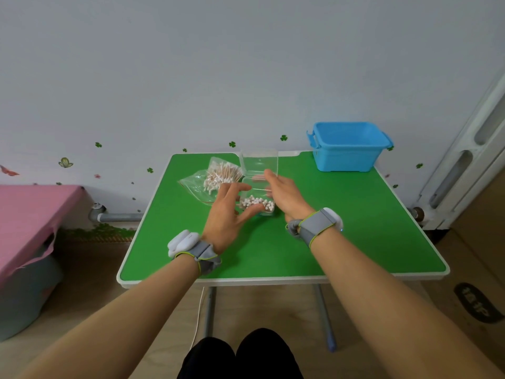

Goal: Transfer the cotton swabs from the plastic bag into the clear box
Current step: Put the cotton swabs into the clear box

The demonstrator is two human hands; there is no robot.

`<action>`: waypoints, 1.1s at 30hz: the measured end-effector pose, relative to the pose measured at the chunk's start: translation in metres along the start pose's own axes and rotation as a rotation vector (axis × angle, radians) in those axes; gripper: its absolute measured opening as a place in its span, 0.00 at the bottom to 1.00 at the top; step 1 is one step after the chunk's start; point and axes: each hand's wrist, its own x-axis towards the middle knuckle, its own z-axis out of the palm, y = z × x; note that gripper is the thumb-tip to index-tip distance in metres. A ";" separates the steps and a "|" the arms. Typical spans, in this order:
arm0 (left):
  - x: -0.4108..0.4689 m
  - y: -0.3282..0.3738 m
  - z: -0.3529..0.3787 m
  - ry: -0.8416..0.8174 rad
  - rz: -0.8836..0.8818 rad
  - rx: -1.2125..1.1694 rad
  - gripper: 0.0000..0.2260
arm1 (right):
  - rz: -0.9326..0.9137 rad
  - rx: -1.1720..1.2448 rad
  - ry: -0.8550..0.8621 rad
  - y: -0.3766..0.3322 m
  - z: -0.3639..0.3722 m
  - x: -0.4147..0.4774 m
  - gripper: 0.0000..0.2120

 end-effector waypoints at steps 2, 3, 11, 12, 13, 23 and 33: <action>0.000 -0.001 0.001 -0.006 -0.005 -0.008 0.26 | 0.003 -0.002 0.008 0.000 -0.001 0.002 0.18; -0.001 -0.002 0.000 -0.014 -0.013 -0.018 0.28 | 0.009 0.002 0.016 0.000 -0.001 0.003 0.19; -0.001 -0.011 0.003 -0.032 -0.078 -0.088 0.32 | 0.047 -0.001 0.037 0.000 -0.002 0.013 0.21; 0.000 -0.011 0.004 -0.023 -0.074 -0.076 0.31 | 0.055 0.010 0.047 0.000 -0.002 0.015 0.21; 0.001 -0.011 0.005 -0.013 -0.075 -0.068 0.31 | 0.066 0.022 0.055 0.000 -0.002 0.017 0.21; 0.004 -0.010 0.009 -0.024 -0.087 -0.047 0.29 | 0.143 0.025 0.059 0.002 -0.010 0.024 0.19; -0.001 -0.002 -0.002 0.010 -0.131 -0.034 0.24 | 0.081 -0.021 0.231 -0.012 -0.013 0.006 0.21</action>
